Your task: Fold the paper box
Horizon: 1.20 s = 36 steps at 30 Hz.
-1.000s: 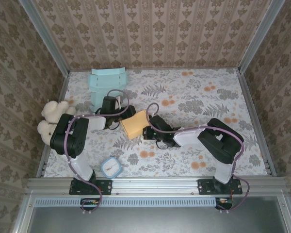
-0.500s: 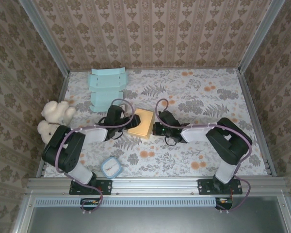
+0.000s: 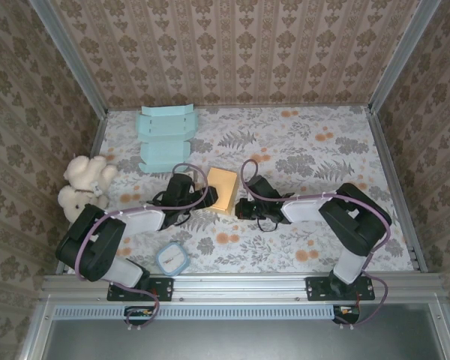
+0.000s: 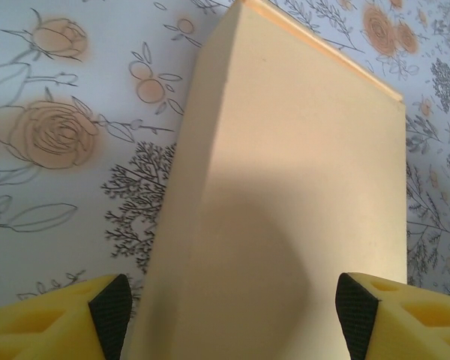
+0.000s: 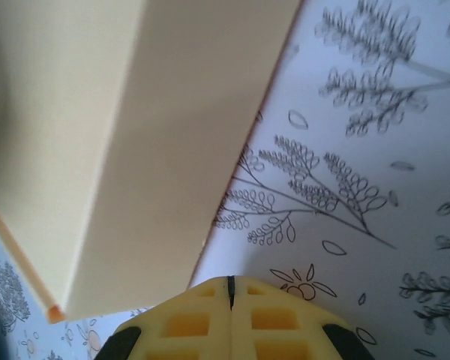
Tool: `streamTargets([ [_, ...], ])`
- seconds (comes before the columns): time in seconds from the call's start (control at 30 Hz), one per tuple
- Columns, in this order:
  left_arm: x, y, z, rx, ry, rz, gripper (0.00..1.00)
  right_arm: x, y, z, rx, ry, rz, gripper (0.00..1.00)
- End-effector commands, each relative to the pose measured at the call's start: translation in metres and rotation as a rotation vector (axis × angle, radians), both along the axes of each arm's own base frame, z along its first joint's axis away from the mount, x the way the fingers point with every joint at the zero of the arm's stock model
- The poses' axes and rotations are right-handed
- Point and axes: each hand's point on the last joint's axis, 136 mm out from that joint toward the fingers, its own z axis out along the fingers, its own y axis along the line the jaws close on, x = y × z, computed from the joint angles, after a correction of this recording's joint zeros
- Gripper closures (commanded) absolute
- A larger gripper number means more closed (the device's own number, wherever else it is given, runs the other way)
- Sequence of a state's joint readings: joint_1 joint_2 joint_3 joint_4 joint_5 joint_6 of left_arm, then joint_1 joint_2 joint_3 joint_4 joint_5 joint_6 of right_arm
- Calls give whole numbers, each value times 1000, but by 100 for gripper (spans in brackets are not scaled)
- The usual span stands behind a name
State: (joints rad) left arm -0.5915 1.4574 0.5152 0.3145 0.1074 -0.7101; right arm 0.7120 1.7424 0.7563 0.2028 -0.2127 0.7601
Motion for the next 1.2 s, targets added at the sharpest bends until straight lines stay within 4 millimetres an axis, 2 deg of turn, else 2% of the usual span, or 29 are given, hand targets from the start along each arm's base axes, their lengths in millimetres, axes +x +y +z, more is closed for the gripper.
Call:
streamTargets([
  [0.0,-4,1,-1,14,-2,15,25,-5,16,-2,42,29,20,100],
  [0.13,-9,-8,-4,-2,-1,-5,26,-4,18,-3,55,30,8,100],
  [0.33,-20,-34,0,-45,2,-54,26,2,20,0,89,5,-24,100],
  [0.6,-40,-88,7,-143,4,-146,28,11,36,16,225,-29,-54,100],
  [0.7,-42,-102,7,-152,9,-167,28,12,39,25,248,-58,-64,100],
  [0.93,-21,-102,1,-122,7,-137,28,11,45,28,249,-103,-126,100],
  [1.07,6,-81,-1,-121,20,-69,28,10,35,27,260,-132,-191,100],
  [1.17,25,-60,5,-115,5,-11,28,8,14,26,190,-177,-223,100],
])
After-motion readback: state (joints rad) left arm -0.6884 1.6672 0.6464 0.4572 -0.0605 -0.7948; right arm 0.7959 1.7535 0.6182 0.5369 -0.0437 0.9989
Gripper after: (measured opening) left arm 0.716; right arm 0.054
